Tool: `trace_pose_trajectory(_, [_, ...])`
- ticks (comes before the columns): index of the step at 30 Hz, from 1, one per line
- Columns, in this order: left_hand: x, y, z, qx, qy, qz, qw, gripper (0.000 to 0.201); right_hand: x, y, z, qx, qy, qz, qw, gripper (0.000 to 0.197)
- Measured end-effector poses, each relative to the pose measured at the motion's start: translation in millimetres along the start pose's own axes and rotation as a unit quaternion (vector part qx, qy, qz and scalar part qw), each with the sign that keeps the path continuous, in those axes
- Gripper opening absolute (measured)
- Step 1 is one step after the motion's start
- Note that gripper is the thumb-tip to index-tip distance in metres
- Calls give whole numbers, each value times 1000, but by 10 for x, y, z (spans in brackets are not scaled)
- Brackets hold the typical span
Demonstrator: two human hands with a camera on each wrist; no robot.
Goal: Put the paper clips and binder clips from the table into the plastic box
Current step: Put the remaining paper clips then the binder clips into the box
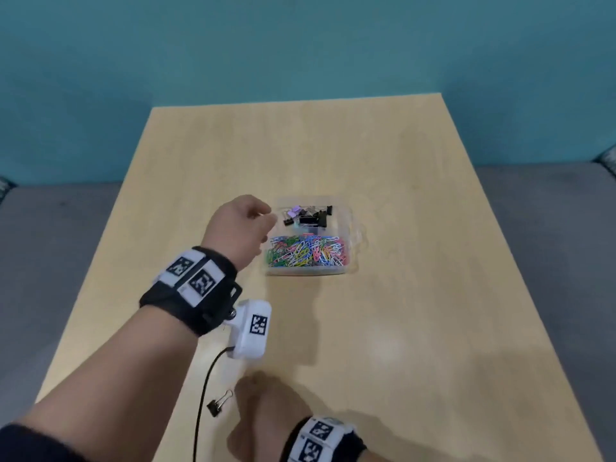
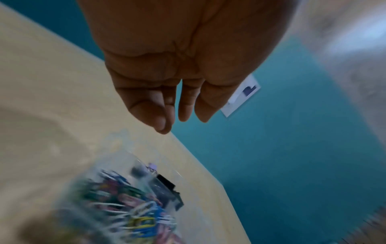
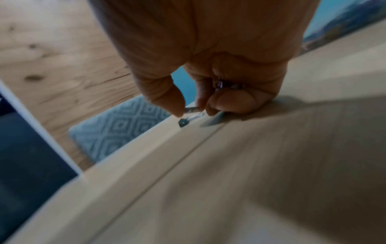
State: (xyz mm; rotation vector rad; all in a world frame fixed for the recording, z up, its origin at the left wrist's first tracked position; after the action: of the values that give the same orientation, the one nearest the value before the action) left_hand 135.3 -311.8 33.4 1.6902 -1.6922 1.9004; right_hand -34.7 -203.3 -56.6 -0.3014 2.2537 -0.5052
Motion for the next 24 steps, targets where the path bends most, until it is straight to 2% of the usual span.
trace_pose_trajectory(3, [-483,-281,-519,-3,-10,147,989,13,31,-199,-93,-17,32,185,982,18])
trace_pose_trajectory(5, [-797,-364,-906,-48,-34,256,965,23,140,-289,-146,-1,46,306,951,7])
trace_pose_trajectory(6, [-934,-368,-1114,-79,-55,293,951,28,196,-304,-176,-11,63,379,923,5])
trace_pose_trajectory(7, [-1043,-328,-1297,-111,-75,327,936,31,249,-339,-206,-27,80,463,882,7])
trace_pose_trajectory(9, [-1198,-215,-1639,-155,-97,380,907,37,303,-381,-243,-71,95,613,782,12])
trace_pose_trajectory(10, [-1244,-141,-1763,-163,-95,390,901,38,327,-410,-253,-82,95,654,746,12])
trace_pose_trajectory(11, [-1281,-59,-1854,-164,-92,386,903,37,345,-437,-255,-80,95,673,729,10])
trace_pose_trajectory(13, [-1348,94,-1946,-151,-93,360,916,33,342,-501,-228,-55,102,670,733,8])
trace_pose_trajectory(17, [-1416,275,-1960,-126,-87,336,929,21,271,-824,-99,21,94,613,784,11])
trace_pose_trajectory(21, [-1410,291,-1974,-112,-95,287,947,23,144,-1476,81,149,45,546,823,15])
trace_pose_trajectory(24, [-1361,288,-1979,-110,-86,273,952,27,-1,-1993,297,235,9,444,864,16])
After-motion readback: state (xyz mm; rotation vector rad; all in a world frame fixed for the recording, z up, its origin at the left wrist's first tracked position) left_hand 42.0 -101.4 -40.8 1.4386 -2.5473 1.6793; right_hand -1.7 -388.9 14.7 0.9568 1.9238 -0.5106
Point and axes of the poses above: each hand's wrist, its own z-axis towards the middle knuckle, its own y-axis out of the palm, x = y × z, the point moved 1 cm from there along z, towards the middle knuckle, and after that the axes turned 6 degrees about z, right-handed, at the moved point
